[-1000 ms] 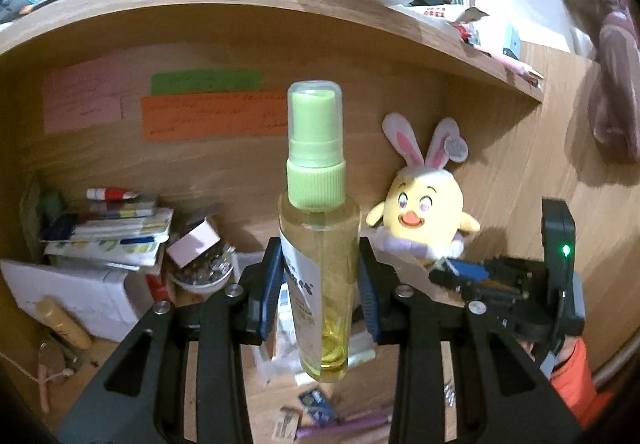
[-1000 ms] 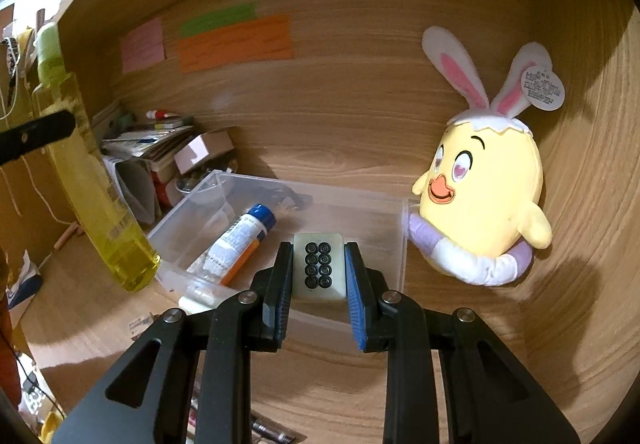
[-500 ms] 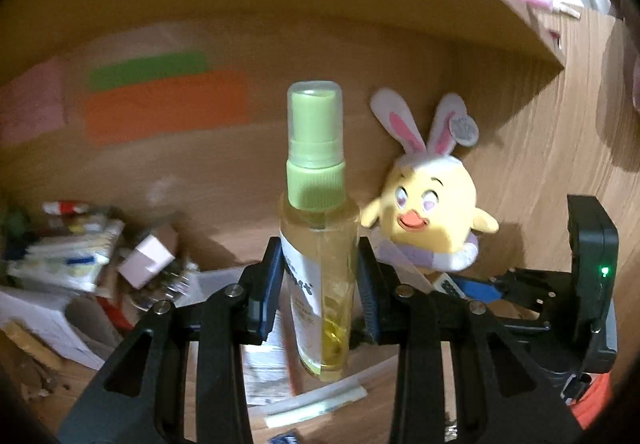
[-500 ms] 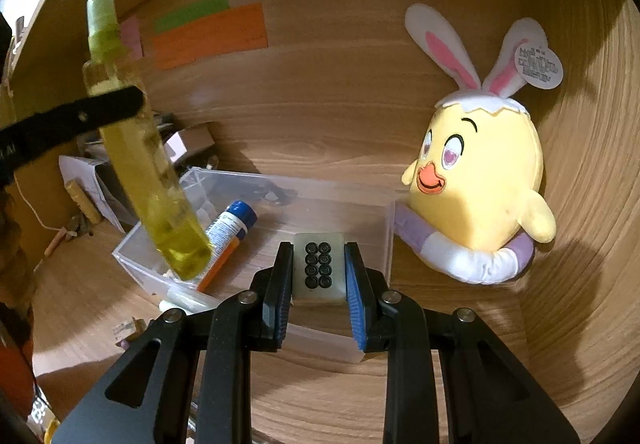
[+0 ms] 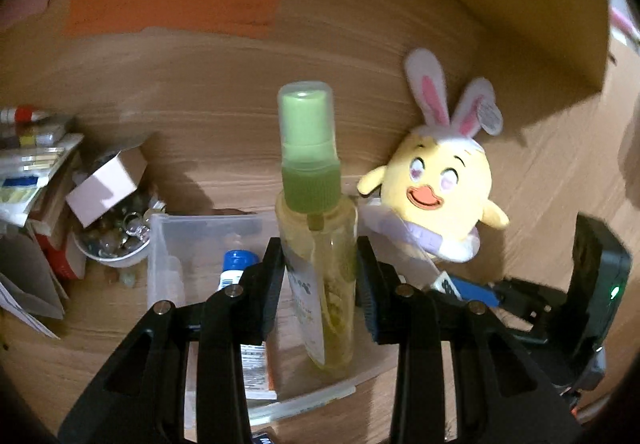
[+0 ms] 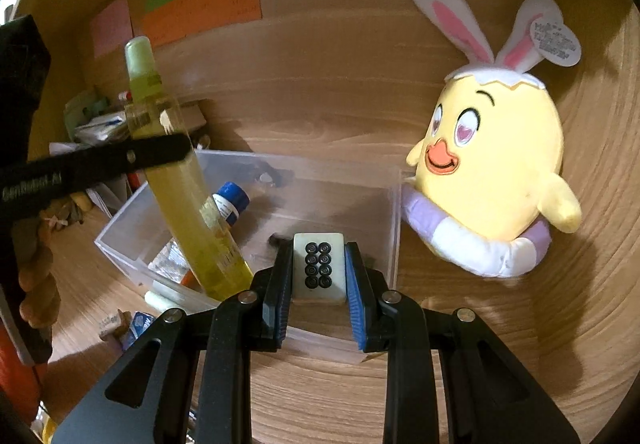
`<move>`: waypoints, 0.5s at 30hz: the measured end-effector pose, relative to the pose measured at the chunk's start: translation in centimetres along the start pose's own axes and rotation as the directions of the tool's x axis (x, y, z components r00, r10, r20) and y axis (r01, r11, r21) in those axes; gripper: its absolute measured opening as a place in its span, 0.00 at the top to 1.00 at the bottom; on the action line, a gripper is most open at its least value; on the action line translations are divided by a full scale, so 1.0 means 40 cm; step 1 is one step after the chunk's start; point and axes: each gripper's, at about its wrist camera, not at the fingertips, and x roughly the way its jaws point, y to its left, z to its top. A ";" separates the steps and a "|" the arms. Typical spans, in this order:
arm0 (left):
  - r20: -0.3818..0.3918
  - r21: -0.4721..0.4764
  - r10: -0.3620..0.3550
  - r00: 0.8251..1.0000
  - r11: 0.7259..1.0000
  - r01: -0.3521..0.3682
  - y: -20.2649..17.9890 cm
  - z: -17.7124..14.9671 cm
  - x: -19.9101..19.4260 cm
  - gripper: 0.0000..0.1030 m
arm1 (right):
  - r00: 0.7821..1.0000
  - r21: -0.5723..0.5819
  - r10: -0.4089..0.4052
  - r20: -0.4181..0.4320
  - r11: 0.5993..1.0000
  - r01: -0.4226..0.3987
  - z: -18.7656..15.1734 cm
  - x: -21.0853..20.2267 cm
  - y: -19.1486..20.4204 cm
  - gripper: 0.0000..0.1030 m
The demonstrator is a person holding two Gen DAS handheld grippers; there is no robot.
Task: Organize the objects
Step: 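Lift the spray bottle and tile and carry both over the clear box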
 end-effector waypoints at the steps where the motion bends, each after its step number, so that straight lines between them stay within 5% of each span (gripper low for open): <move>1: 0.002 -0.009 0.008 1.000 1.000 -0.008 0.007 0.002 0.000 0.66 | 1.000 -0.001 0.000 -0.005 1.000 0.000 -0.001 0.003 0.001 0.78; 6: 0.019 0.015 0.125 0.992 0.992 -0.125 0.028 0.002 0.003 0.64 | 0.999 -0.011 -0.006 -0.035 1.000 0.005 0.000 0.027 0.007 0.78; 15: -0.012 0.040 0.235 0.972 0.971 -0.234 0.064 -0.010 0.039 0.54 | 0.998 -0.059 -0.025 -0.065 0.998 0.021 0.027 0.061 0.035 0.78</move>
